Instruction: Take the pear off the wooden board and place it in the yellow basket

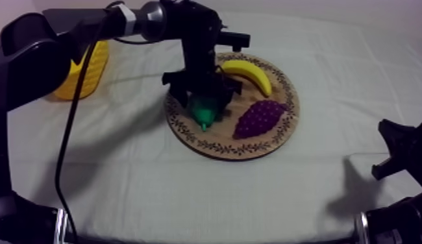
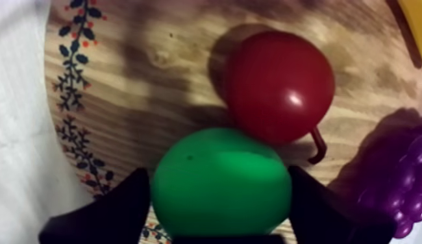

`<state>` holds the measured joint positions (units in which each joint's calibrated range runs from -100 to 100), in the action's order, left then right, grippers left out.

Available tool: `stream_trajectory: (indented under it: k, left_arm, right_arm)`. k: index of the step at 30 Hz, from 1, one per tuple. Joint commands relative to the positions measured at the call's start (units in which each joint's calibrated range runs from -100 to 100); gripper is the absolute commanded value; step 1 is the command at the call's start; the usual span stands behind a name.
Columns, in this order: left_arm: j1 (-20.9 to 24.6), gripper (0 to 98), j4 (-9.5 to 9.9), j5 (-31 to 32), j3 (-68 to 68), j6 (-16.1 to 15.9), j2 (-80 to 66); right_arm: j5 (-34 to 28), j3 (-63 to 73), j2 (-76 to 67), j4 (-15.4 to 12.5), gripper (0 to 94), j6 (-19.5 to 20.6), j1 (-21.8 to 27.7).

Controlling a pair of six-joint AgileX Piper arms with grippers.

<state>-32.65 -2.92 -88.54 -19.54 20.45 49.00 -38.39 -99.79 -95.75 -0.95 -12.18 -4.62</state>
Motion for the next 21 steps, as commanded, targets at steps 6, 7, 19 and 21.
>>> stream_trajectory:
  k: [6,7,19,21]
  left_arm:
    - [-0.2,58.4,-0.49,0.0,0.3,-0.3,0.6]
    - [-0.2,58.0,-0.48,0.0,0.5,-0.2,0.4]
    - [0.1,54.8,1.21,-1.4,4.5,1.8,-10.6]
    - [0.3,55.1,1.84,-2.1,5.4,2.1,-13.9]
  right_arm:
    - [0.0,0.0,0.0,0.0,0.5,0.0,0.0]
    - [0.0,0.0,0.0,0.0,0.5,0.0,0.0]
    - [0.0,0.0,0.0,0.0,0.5,0.0,0.0]
    - [0.0,0.0,0.0,0.0,0.5,0.0,0.0]
